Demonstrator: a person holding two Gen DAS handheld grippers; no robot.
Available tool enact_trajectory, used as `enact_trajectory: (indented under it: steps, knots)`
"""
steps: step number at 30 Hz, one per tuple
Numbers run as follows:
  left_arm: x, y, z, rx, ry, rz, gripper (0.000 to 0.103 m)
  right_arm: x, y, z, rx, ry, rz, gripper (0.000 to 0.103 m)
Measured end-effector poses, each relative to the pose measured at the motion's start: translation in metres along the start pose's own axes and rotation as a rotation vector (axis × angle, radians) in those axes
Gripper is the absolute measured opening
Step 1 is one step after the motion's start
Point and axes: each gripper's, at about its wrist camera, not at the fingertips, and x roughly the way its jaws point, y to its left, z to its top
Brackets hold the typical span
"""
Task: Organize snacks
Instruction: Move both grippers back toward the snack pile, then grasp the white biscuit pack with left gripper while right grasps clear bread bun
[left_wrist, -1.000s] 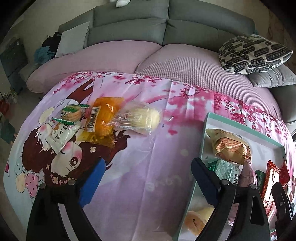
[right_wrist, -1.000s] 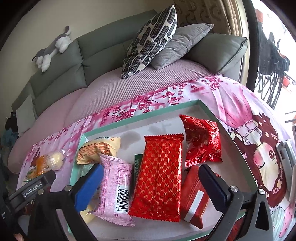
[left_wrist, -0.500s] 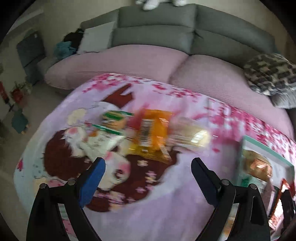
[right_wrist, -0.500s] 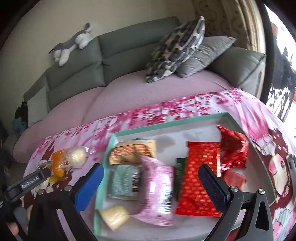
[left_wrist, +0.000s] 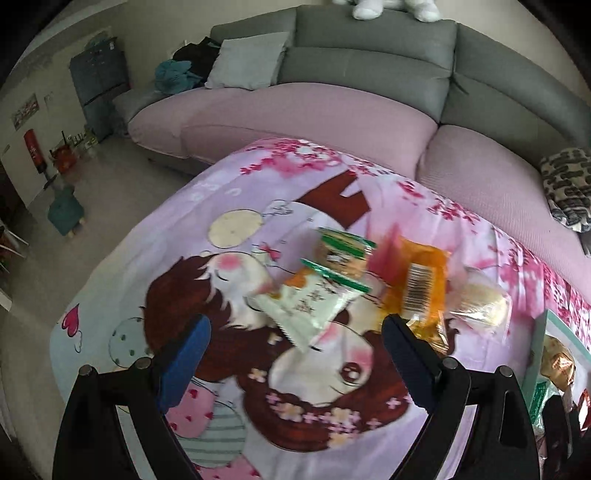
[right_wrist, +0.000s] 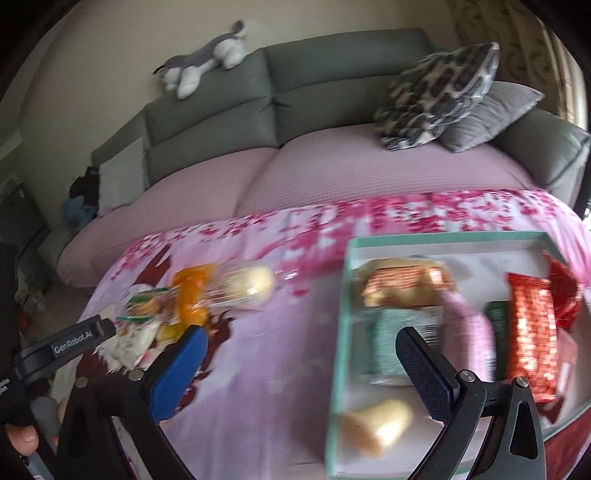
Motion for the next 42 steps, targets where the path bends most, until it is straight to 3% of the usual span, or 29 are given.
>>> enact_trajectory:
  steps: [11, 16, 25, 32, 42]
  knots:
    - [0.024, 0.038, 0.010, 0.010, 0.031, 0.002, 0.094, 0.027, 0.047, -0.014, -0.059, 0.059, 0.049, 0.103]
    - [0.039, 0.040, 0.011, 0.045, 0.058, -0.060, 0.094, 0.034, 0.052, -0.017, -0.060, 0.073, 0.042, 0.103]
    - [0.067, 0.032, 0.009, 0.112, 0.089, -0.103, 0.094, 0.041, 0.052, -0.018, -0.051, 0.075, 0.022, 0.102]
    - [0.080, 0.022, 0.008, 0.168, 0.091, -0.143, 0.094, 0.054, 0.049, -0.013, -0.010, 0.094, 0.024, 0.092]
    - [0.094, 0.006, 0.012, 0.234, 0.099, -0.188, 0.094, 0.084, 0.051, 0.022, 0.039, 0.122, 0.005, 0.092]
